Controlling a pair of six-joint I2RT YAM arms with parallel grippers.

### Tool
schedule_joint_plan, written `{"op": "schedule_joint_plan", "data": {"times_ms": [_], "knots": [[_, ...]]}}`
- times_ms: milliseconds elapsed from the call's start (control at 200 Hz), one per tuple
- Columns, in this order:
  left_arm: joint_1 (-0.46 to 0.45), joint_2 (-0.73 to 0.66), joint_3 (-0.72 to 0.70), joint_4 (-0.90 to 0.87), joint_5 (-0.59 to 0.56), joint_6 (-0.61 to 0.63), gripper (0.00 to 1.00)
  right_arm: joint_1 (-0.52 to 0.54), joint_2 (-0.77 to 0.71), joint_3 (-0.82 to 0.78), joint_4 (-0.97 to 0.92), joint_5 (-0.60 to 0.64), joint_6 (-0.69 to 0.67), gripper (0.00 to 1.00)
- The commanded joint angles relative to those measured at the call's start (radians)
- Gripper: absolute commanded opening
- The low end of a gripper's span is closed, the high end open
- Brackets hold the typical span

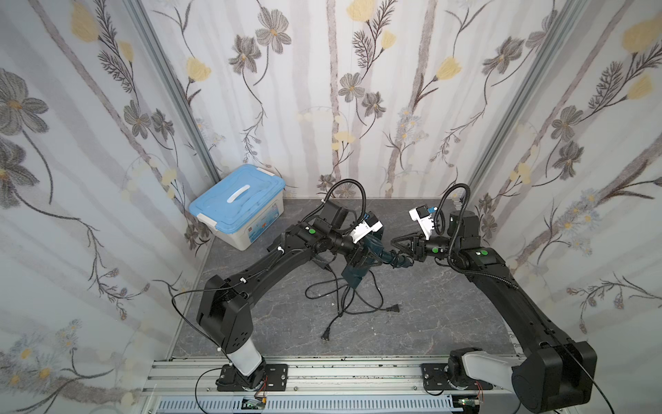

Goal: Wrap the cord around the hair dryer
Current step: Wrap the power cord around the hair dryer.

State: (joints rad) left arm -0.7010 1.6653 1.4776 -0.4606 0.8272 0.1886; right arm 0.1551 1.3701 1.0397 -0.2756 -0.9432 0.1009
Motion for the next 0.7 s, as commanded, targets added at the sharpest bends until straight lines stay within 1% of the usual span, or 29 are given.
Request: {"op": "schedule_joint_plan", "data": {"times_ms": [0,170,360,535,555,694], "knots": [[-0.026,0.014,0.007,-0.027,0.035,0.046,0.0,-0.01,0.0,0.03,0.106,-0.018,0.023,0.0],[-0.08,0.02,0.001,-0.014,0.047,0.058,0.0,-0.031,0.062,0.074,0.12,-0.016,0.031,0.0],[-0.093,0.015,-0.008,0.027,0.083,0.031,0.0,-0.031,0.162,0.106,0.113,-0.045,0.024,0.0],[-0.092,0.031,-0.013,0.085,0.118,-0.013,0.0,-0.031,0.219,0.048,0.111,-0.042,-0.006,0.0],[-0.093,0.034,-0.013,0.09,0.122,-0.015,0.0,-0.031,0.249,0.04,0.113,-0.039,-0.007,0.0],[-0.111,0.058,0.013,0.067,0.13,-0.001,0.0,-0.031,0.288,0.007,0.158,-0.038,0.008,0.0]]}}
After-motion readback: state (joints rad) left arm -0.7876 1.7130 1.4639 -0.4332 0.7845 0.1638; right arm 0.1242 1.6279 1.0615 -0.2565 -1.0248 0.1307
